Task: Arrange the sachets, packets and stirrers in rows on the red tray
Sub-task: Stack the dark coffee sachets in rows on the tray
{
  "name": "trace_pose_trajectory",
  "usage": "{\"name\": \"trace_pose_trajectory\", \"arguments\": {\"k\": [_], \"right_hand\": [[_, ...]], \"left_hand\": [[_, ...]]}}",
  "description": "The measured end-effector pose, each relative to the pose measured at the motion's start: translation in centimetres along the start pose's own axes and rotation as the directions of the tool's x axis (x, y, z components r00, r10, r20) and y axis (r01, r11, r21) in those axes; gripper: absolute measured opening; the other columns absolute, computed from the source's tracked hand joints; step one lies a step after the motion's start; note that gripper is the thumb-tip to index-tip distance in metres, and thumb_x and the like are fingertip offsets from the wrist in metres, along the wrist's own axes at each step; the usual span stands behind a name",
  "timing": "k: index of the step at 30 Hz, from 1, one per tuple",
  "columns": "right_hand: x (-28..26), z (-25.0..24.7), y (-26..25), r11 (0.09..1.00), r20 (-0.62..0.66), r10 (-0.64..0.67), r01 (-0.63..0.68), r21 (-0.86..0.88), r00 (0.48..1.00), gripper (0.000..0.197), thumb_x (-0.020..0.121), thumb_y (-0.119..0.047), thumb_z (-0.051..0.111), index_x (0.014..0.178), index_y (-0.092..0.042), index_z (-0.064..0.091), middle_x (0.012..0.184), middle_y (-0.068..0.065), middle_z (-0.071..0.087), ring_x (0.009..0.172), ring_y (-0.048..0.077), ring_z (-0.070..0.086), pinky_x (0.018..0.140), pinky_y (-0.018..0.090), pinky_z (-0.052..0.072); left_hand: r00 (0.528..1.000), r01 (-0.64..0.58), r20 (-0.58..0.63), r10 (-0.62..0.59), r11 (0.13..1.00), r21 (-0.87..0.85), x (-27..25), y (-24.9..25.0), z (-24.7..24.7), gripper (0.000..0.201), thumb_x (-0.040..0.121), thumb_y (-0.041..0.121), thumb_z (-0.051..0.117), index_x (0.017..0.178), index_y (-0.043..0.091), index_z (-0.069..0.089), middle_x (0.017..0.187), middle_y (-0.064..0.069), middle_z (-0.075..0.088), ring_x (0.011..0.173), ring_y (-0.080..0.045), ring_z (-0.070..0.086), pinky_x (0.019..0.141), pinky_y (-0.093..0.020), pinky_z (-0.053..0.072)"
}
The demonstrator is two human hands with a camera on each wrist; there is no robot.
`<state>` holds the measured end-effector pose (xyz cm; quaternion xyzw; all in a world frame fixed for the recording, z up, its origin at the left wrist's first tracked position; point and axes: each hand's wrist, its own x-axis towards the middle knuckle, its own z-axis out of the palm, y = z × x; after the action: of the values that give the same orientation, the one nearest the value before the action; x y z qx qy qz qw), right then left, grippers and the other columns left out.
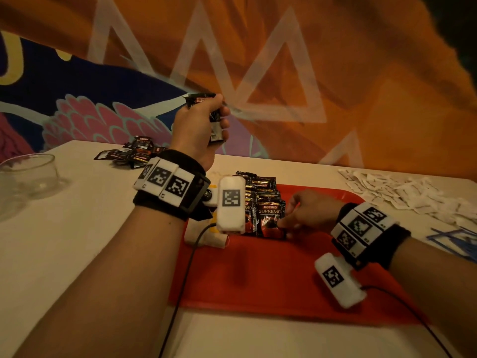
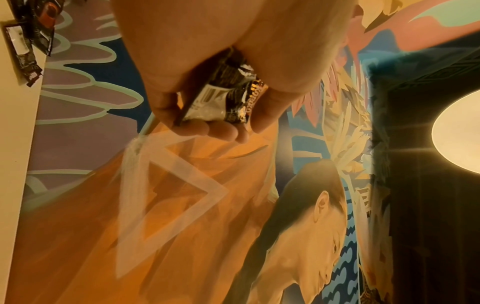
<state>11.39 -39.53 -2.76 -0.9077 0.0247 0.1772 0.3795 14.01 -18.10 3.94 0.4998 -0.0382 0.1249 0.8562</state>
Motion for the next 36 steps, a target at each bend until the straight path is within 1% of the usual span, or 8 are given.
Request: {"name": "trace_pose_trajectory", "arguments": {"k": [6,15,20,23,26,29,32,36], "right_hand": [[-0.1,0.3,0.1,1.0,-0.01,0.005,-0.006,-0.011,1.0,0.019,0.089,-0.014,0.07,0.085,-0.012,0.052,0.069,0.005,0.069,0.053,0.008,0.068,0.05,0.02,0.049],[0.3,0.2,0.6,1.0,-0.044,-0.009,0.008,-0.03,0.999,0.027,0.087,-0.023,0.074,0.093,-0.013,0.05,0.08,0.006,0.071,0.065,0.015,0.069,0.056,0.024,0.051],[0.4,-0.6,0.4,0.984,-0.093,-0.108,0.093,-0.152,0.99,0.034,0.083,-0.039,0.075,0.094,-0.017,0.052,0.082,0.002,0.068,0.07,0.011,0.062,0.059,0.024,0.048],[0.3,-0.8,-0.2,0.944,-0.231,-0.32,0.291,-0.154,0.919,0.031,0.081,-0.042,0.077,0.09,-0.018,0.06,0.085,0.0,0.067,0.072,0.011,0.059,0.066,0.029,0.049],[-0.3,-0.6,-1.7,0.851,-0.368,-0.467,0.521,0.059,0.804,0.023,0.084,-0.036,0.075,0.084,-0.017,0.063,0.082,0.001,0.068,0.07,0.01,0.061,0.067,0.031,0.051],[-0.9,-0.3,-3.7,0.736,-0.411,-0.478,0.609,0.295,0.776,0.023,0.082,-0.031,0.078,0.09,-0.015,0.065,0.085,0.0,0.071,0.077,0.013,0.067,0.064,0.027,0.053],[-0.9,0.0,-5.1,0.664,-0.442,-0.49,0.65,0.37,0.751,0.02,0.08,-0.021,0.081,0.091,-0.016,0.066,0.087,0.005,0.074,0.078,0.017,0.071,0.063,0.029,0.054],[-0.9,-0.2,-6.1,0.677,-0.539,-0.459,0.671,0.302,0.706,0.014,0.082,-0.011,0.077,0.084,-0.016,0.065,0.073,0.001,0.068,0.058,0.004,0.062,0.055,0.02,0.05]], "left_hand": [[0.998,0.034,0.046,-0.034,0.999,0.002,0.0,-0.2,0.0,0.013,0.1,0.025,0.055,0.096,0.015,0.063,0.073,0.001,0.062,0.057,-0.011,0.055,0.056,-0.025,0.045],[0.991,0.11,0.074,-0.108,0.994,-0.015,0.0,-0.6,0.1,0.02,0.101,0.026,0.047,0.098,0.013,0.061,0.075,-0.001,0.061,0.059,-0.014,0.056,0.056,-0.025,0.046],[0.99,0.139,-0.009,-0.139,0.988,0.07,-0.3,-1.0,0.5,0.022,0.101,0.025,0.05,0.1,0.011,0.067,0.082,-0.008,0.059,0.07,-0.018,0.058,0.055,-0.026,0.053],[0.99,0.138,-0.001,-0.138,0.985,0.105,-0.6,-1.2,1.1,0.019,0.1,0.023,0.054,0.096,0.012,0.068,0.083,-0.008,0.06,0.075,-0.019,0.059,0.059,-0.03,0.056],[0.992,0.111,0.033,-0.118,0.98,0.164,-0.8,-1.5,1.4,0.009,0.097,0.02,0.061,0.098,0.013,0.066,0.094,-0.008,0.068,0.087,-0.023,0.067,0.072,-0.036,0.058],[0.99,0.048,0.124,-0.073,0.98,0.194,-1.2,-1.9,1.6,0.008,0.096,0.015,0.063,0.099,0.011,0.067,0.08,0.001,0.072,0.074,-0.013,0.072,0.069,-0.034,0.06],[0.985,-0.017,0.169,-0.018,0.979,0.204,-1.5,-2.1,1.8,0.007,0.095,0.013,0.062,0.097,0.009,0.068,0.075,0.003,0.072,0.068,-0.008,0.071,0.06,-0.027,0.057],[0.993,-0.031,0.12,0.006,0.977,0.213,-1.3,-1.8,1.9,0.016,0.093,0.021,0.067,0.106,0.012,0.064,0.097,-0.003,0.072,0.089,-0.014,0.071,0.065,-0.027,0.057]]}}
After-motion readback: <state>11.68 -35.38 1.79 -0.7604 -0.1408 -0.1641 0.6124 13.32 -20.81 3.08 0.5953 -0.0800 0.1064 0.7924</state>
